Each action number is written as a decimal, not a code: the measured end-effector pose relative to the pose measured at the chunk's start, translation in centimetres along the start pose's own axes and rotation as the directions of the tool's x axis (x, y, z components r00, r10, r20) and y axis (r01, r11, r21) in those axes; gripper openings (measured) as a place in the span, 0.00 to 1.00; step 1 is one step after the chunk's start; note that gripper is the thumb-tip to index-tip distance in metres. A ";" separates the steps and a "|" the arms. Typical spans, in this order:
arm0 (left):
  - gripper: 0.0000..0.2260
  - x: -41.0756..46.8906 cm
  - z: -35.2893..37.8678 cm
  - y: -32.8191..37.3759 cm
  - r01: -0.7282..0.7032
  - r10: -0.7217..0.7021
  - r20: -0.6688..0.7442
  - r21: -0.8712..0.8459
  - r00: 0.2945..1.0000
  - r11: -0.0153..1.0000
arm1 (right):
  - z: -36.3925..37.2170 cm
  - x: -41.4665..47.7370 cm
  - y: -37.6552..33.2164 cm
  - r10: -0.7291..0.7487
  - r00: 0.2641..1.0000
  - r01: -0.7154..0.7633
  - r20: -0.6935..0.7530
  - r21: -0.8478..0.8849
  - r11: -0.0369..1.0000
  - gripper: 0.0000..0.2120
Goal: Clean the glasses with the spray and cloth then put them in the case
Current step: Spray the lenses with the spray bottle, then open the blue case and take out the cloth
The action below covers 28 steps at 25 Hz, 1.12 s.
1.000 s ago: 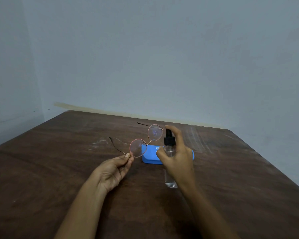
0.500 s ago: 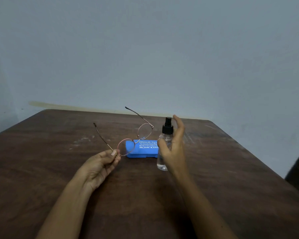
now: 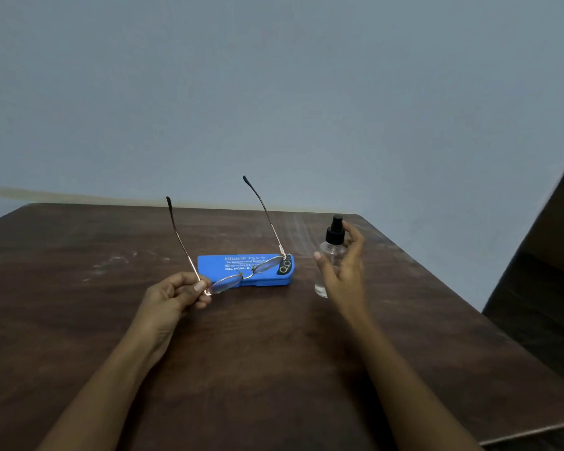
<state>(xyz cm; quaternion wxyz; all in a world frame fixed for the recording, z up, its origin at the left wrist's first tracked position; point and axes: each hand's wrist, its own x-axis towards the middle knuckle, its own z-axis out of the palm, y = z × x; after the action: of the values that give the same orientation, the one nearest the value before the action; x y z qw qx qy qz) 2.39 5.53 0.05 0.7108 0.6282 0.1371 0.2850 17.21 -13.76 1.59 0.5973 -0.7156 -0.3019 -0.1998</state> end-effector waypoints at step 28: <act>0.10 0.1 0.0 -0.7 -0.230 0.250 -0.025 0.317 0.968 0.920 | 0.9 -1.8 -1.7 -0.264 0.964 0.265 0.034 -0.232 0.936 0.12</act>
<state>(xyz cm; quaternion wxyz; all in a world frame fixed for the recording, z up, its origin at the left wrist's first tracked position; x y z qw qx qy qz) 2.63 5.59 -0.58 0.5576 0.7350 0.1252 0.3650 14.73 -13.03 1.48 0.4760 -0.7343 -0.3703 -0.3117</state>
